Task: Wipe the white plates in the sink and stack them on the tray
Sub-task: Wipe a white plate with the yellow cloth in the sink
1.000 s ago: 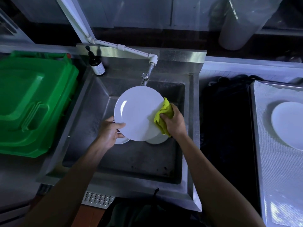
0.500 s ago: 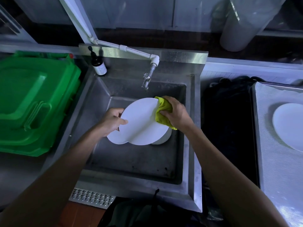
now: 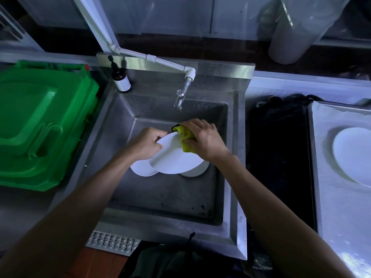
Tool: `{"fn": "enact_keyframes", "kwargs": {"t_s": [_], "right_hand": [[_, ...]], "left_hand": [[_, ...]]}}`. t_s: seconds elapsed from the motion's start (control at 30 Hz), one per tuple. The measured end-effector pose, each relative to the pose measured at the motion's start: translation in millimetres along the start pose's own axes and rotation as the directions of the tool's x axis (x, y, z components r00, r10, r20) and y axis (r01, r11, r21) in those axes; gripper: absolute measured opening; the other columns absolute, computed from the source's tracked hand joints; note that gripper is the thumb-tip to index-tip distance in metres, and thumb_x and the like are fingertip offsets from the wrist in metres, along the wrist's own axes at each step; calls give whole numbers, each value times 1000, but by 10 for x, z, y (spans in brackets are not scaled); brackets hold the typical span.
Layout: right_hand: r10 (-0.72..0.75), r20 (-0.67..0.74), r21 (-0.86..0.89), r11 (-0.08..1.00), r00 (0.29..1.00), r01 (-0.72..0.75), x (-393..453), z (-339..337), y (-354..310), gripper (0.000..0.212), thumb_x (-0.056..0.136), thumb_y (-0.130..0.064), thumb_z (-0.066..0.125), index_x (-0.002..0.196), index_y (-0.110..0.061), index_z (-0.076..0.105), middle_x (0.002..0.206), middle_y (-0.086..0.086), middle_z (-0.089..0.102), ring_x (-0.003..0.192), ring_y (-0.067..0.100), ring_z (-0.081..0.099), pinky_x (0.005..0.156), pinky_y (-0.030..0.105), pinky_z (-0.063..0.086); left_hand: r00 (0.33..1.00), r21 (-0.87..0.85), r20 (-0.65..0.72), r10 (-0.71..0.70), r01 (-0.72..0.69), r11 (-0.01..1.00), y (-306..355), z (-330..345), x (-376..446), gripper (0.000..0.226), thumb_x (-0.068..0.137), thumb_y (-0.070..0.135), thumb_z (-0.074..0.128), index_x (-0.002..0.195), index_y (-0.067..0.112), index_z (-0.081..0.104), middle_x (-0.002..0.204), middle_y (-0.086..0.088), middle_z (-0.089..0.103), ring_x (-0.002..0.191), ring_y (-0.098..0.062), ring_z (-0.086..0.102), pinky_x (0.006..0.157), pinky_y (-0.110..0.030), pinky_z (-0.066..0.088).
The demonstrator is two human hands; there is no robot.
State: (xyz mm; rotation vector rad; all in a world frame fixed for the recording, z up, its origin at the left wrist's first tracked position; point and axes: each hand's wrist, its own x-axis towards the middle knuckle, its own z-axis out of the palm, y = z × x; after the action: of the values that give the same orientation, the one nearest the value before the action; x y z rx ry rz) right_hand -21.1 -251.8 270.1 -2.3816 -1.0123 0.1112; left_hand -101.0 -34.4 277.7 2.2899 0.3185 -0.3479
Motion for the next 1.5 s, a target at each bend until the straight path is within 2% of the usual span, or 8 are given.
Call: {"fn": "enact_keyframes", "kwargs": {"t_s": [0.33,0.43,0.53,0.6,0.73,1.07,1.33,1.5], "right_hand": [[26,-150,-87,995,988,-39,-206,113,40,42,79,-18,63,122,-17,63,115,6,63,100,35,57,84,49,46],[38,-237,-71,996,971,-57,-230,107,83,47,75,-9,66,122,-15,64,116,6,64,97,35,57,81,47,46],[32,-352,-56,997,935,-55,-266,102,108,47,75,-6,63,121,-15,62,117,6,63,95,34,56,79,45,44],[-3,-410,-68,997,912,-27,-282,115,105,45,77,-8,61,121,-16,60,117,6,62,94,33,56,77,44,42],[-64,-438,-101,995,896,22,-313,212,32,45,78,-7,60,122,-16,60,118,7,61,92,32,54,77,43,40],[-92,-376,-90,994,922,63,-524,415,93,54,84,-6,67,135,-16,53,132,5,54,103,30,53,87,45,41],[-73,-160,58,995,984,84,-672,421,8,60,86,-17,57,145,-13,48,145,9,49,118,28,48,102,42,41],[146,-47,406,907,988,-114,-621,394,-264,54,87,-24,49,140,-24,40,138,-3,49,122,13,42,104,28,37]], "left_hand": [[980,15,-199,-12,16,1000,-48,261,-92,16,84,8,51,79,14,65,74,-17,57,69,-18,41,60,-32,31],[908,-284,-393,-148,33,958,-118,380,-263,19,92,8,59,96,17,74,86,-10,74,71,-11,62,66,-30,46],[783,-887,-134,-607,179,426,-176,492,-418,21,99,26,62,107,8,69,111,-20,74,94,-34,74,72,-38,60],[821,-945,197,-536,306,120,-161,522,-461,49,100,46,56,113,-2,62,112,-24,73,96,-43,73,70,-46,63],[861,-960,276,-427,269,-78,59,433,-304,65,98,55,55,116,-7,52,117,-28,69,97,-46,72,69,-53,63],[851,-963,237,-469,141,-231,194,372,-211,16,102,7,52,106,-7,59,93,-29,74,79,-40,76,56,-43,61],[838,-985,170,-518,148,-84,69,386,-211,13,101,0,51,113,-3,57,109,-22,66,96,-33,69,56,-45,62],[845,-988,123,-520,154,16,89,481,-305,27,101,2,52,127,-4,56,113,-22,67,100,-34,68,73,-47,61]]}}
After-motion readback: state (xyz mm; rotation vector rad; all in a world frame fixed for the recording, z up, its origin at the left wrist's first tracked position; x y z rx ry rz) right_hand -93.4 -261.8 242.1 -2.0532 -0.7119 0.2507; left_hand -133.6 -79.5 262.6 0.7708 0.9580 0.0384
